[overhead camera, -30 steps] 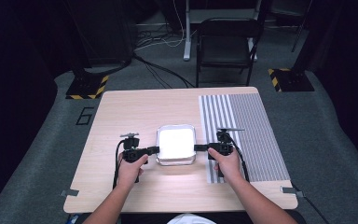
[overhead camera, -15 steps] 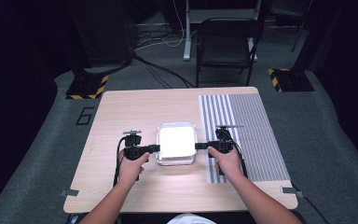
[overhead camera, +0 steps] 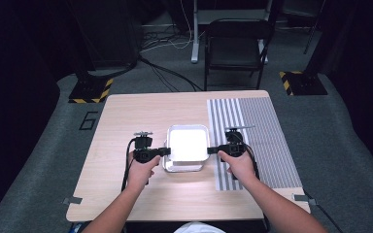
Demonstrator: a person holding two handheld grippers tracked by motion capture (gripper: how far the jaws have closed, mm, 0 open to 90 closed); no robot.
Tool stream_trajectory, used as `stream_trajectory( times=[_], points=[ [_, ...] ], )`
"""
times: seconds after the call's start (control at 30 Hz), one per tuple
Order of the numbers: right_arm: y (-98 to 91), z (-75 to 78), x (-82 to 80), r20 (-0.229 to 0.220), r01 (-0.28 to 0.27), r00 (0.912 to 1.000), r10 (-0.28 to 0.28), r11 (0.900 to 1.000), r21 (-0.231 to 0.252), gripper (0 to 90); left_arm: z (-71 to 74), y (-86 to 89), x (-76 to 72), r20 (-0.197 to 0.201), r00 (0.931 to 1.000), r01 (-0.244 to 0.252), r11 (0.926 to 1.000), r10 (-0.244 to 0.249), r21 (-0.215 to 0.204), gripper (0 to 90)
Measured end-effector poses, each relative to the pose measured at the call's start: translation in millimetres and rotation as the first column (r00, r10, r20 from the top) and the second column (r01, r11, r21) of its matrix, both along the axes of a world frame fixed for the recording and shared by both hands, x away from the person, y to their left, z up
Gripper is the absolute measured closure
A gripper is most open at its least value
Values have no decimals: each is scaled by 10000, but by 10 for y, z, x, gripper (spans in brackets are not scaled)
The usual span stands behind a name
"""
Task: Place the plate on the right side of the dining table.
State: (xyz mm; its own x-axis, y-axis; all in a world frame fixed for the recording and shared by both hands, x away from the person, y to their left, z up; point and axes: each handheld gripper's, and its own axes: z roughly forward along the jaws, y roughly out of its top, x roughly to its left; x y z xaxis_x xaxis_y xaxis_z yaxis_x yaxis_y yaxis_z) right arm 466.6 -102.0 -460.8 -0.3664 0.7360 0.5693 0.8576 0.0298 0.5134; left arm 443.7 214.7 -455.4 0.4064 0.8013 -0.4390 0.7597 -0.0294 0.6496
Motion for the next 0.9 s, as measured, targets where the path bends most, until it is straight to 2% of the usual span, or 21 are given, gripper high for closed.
stream_trajectory(
  times=[0.17,0.3,0.43,0.6,0.9],
  points=[
    [-28,65,10,78,5,10000,-2,9990,-444,812,13,-60,16,-108,9999,29,10000,-29,52,777],
    [-44,88,23,21,29,10000,-28,9988,-480,816,12,-92,25,-164,9999,17,9998,-14,221,780],
    [-44,109,21,64,-53,10000,58,9972,-744,815,27,-123,38,-168,9999,14,9994,-8,353,783],
    [-62,147,29,1,-27,10000,28,9969,-791,814,62,-148,61,-141,9999,78,9990,-72,450,785],
    [-100,227,43,169,-30,9998,47,9950,-999,814,125,-219,99,-101,9998,175,9978,-168,646,786]
  ],
)
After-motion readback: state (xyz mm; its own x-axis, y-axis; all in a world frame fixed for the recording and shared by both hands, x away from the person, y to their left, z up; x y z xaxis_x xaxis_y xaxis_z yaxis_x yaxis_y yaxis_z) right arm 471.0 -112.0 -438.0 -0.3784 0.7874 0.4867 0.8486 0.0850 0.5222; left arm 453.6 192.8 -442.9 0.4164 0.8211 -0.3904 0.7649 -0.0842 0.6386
